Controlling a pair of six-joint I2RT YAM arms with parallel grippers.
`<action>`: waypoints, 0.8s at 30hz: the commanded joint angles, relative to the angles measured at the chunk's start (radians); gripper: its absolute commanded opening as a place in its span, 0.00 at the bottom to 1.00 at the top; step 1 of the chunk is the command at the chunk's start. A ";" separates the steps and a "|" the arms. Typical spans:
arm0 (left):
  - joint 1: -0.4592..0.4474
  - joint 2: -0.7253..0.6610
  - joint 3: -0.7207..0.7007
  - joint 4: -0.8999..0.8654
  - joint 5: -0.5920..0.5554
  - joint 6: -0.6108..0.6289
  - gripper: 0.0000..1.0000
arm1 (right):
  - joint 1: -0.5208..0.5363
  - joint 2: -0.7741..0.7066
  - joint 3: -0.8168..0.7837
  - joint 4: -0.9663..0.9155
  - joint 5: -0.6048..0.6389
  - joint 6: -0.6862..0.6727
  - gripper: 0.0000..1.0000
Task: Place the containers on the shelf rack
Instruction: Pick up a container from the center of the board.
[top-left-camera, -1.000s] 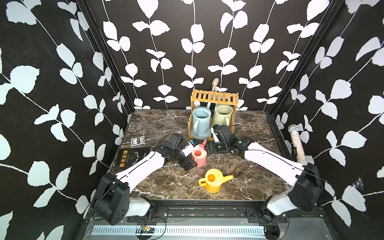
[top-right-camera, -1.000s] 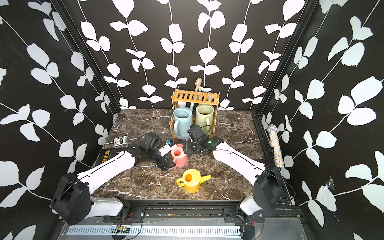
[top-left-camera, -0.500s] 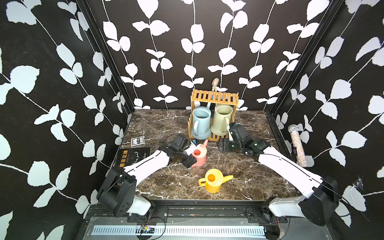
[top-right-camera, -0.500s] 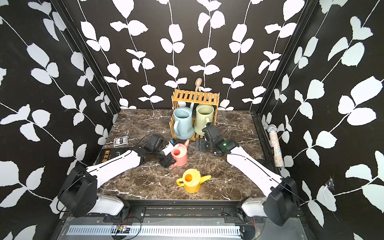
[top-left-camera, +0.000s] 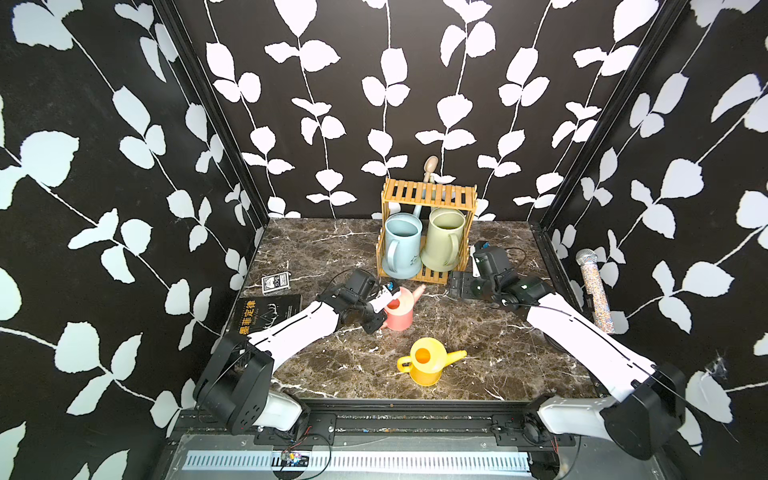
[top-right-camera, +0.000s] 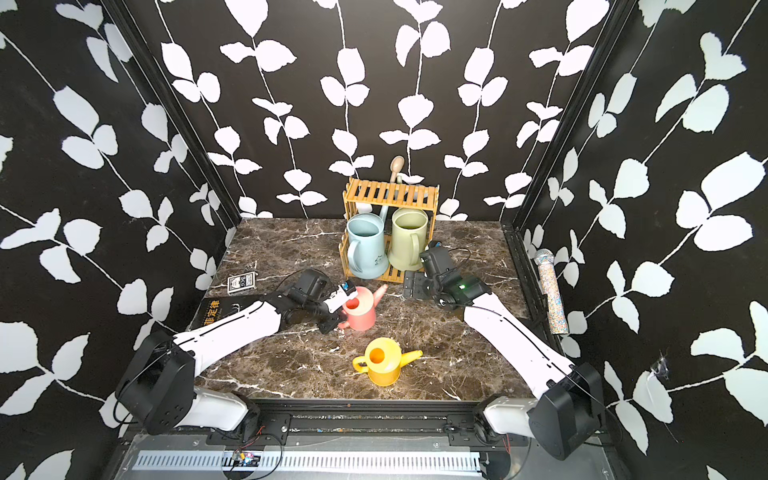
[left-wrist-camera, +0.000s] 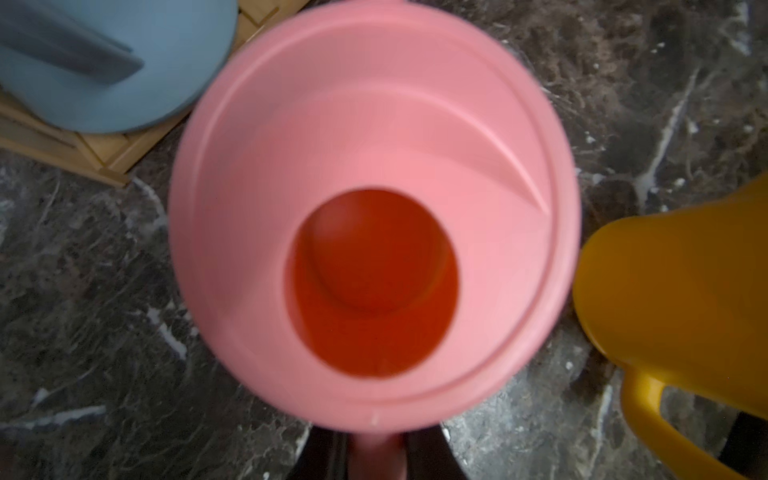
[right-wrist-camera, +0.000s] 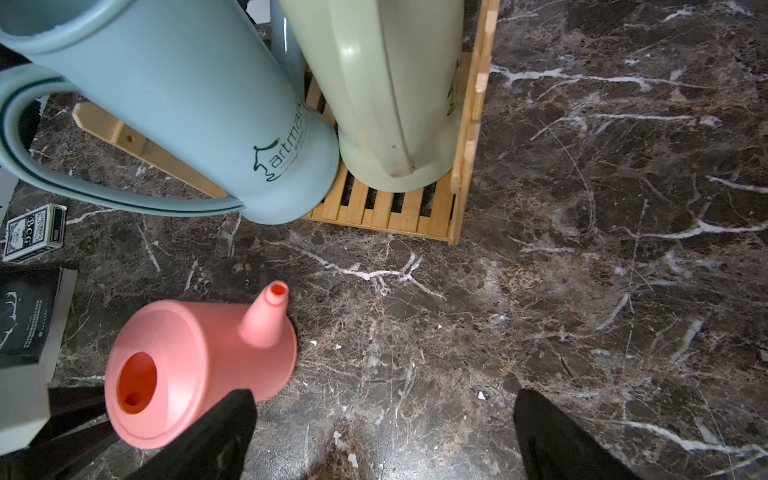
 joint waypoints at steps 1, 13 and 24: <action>-0.001 -0.049 -0.010 -0.014 0.038 0.038 0.02 | -0.007 -0.005 0.005 0.015 0.003 -0.016 0.99; 0.001 -0.093 0.203 -0.256 0.166 0.116 0.03 | -0.029 -0.032 0.006 -0.016 0.048 -0.027 0.99; 0.000 -0.002 0.649 -0.466 0.071 0.118 0.00 | -0.082 -0.063 -0.022 -0.008 0.044 -0.016 0.99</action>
